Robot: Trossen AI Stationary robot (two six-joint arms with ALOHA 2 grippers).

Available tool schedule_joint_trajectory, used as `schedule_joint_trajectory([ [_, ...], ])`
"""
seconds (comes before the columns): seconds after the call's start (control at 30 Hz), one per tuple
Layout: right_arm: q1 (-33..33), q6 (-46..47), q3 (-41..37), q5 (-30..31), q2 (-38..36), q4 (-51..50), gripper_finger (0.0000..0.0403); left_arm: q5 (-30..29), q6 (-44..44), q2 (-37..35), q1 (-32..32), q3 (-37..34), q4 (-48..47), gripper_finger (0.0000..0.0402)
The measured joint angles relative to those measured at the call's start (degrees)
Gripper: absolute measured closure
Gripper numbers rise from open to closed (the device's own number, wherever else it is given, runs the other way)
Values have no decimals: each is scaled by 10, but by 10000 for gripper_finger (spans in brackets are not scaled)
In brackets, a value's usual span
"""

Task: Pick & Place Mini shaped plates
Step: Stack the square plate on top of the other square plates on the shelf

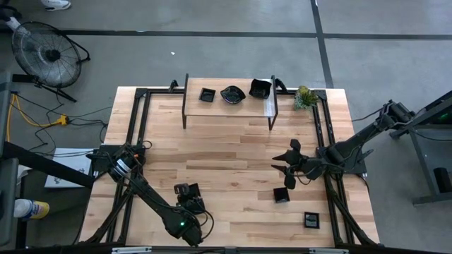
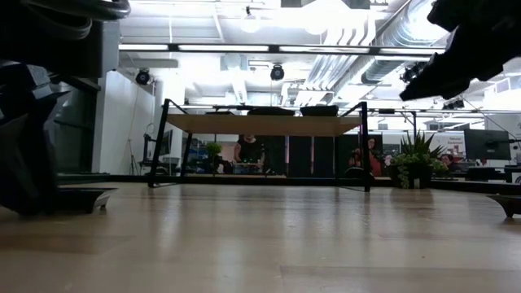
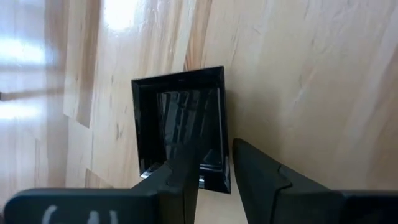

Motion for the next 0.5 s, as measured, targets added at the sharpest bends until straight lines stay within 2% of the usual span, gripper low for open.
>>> schedule_joint_trajectory([
  [0.5, 0, -12, 0, -7, 0, 14, 269, 15, -5, 0, 0, 1, 1, 310],
])
